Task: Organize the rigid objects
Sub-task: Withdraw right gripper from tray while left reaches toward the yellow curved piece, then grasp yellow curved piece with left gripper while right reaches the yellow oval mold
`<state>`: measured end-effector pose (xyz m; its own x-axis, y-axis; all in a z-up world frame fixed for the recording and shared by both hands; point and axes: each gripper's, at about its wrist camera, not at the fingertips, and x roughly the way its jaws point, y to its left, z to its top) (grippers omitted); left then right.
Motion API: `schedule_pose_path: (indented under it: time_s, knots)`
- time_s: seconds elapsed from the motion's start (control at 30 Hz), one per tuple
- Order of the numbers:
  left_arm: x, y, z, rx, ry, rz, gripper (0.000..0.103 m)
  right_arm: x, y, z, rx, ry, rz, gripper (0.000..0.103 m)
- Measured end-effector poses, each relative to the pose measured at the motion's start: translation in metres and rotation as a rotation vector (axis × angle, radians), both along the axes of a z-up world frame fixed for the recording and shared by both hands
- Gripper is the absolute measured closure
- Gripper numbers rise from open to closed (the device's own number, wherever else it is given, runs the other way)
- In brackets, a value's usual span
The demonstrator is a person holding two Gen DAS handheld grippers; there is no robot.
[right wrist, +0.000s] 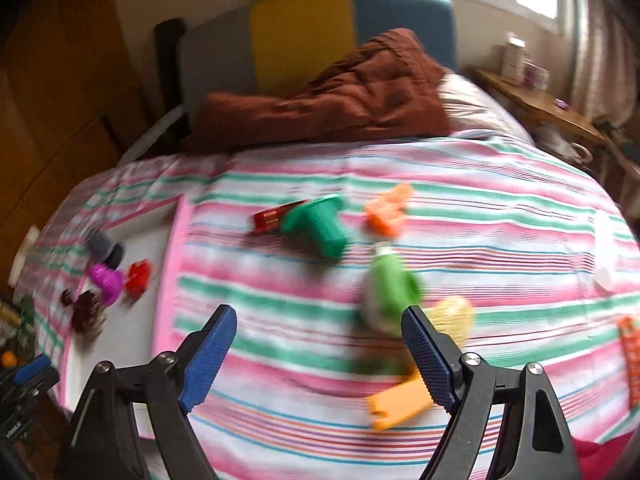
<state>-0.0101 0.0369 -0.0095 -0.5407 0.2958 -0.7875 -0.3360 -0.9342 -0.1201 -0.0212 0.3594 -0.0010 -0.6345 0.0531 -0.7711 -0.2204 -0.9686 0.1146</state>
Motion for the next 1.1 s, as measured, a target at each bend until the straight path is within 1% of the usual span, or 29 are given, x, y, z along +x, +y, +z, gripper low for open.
schedule_pose_path:
  time_s: [0.13,0.23,0.27,0.3,0.33,0.37,0.4,0.47,0.57,0.73,0.8,0.87,1.0,1.03,1.1]
  knots:
    - [0.001,0.015,0.005,0.0,0.011,-0.04,0.069,0.013,0.051,0.002,0.008,0.015,-0.136,0.016]
    - [0.002,0.03,0.007,-0.003,0.014,-0.078,0.069,0.028,0.092,-0.003,-0.001,0.026,-0.272,0.014]
    - [0.002,0.037,0.007,-0.006,0.016,-0.096,0.069,0.034,0.107,-0.007,-0.014,0.024,-0.336,0.014]
    - [0.003,0.042,0.008,-0.009,0.018,-0.108,0.069,0.038,0.117,-0.011,-0.028,0.02,-0.375,0.014]
    - [0.003,0.05,0.008,-0.014,0.018,-0.127,0.069,0.044,0.129,-0.015,-0.064,0.011,-0.432,0.014]
    - [0.003,0.058,0.008,-0.016,0.016,-0.145,0.069,0.049,0.143,-0.018,-0.124,0.009,-0.495,0.014]
    - [0.003,0.063,0.008,-0.016,0.014,-0.156,0.069,0.054,0.151,-0.019,-0.164,0.025,-0.531,0.014]
    - [0.004,0.079,0.006,-0.018,0.007,-0.191,0.069,0.06,0.162,-0.019,-0.201,0.046,-0.576,0.014]
    - [0.006,0.109,0.002,-0.023,-0.004,-0.264,0.069,0.064,0.169,-0.022,-0.24,0.04,-0.601,0.014]
    - [0.006,0.157,-0.006,-0.04,-0.029,-0.368,0.069,0.061,0.169,-0.026,-0.266,0.027,-0.586,0.013]
    - [0.008,0.177,-0.01,-0.052,-0.034,-0.412,0.067,0.06,0.165,-0.029,-0.263,0.014,-0.579,0.012]
    - [0.01,0.196,-0.014,-0.056,-0.037,-0.462,0.064,0.058,0.164,-0.031,-0.267,0.004,-0.573,0.012]
    - [0.014,0.233,-0.02,-0.061,-0.041,-0.557,0.063,0.058,0.165,-0.034,-0.285,-0.009,-0.567,0.012]
    - [0.015,0.239,-0.021,-0.064,-0.039,-0.574,0.062,0.059,0.166,-0.035,-0.288,-0.011,-0.567,0.012]
    - [0.014,0.258,-0.025,-0.069,-0.045,-0.61,0.053,0.058,0.167,-0.037,-0.296,-0.019,-0.565,0.012]
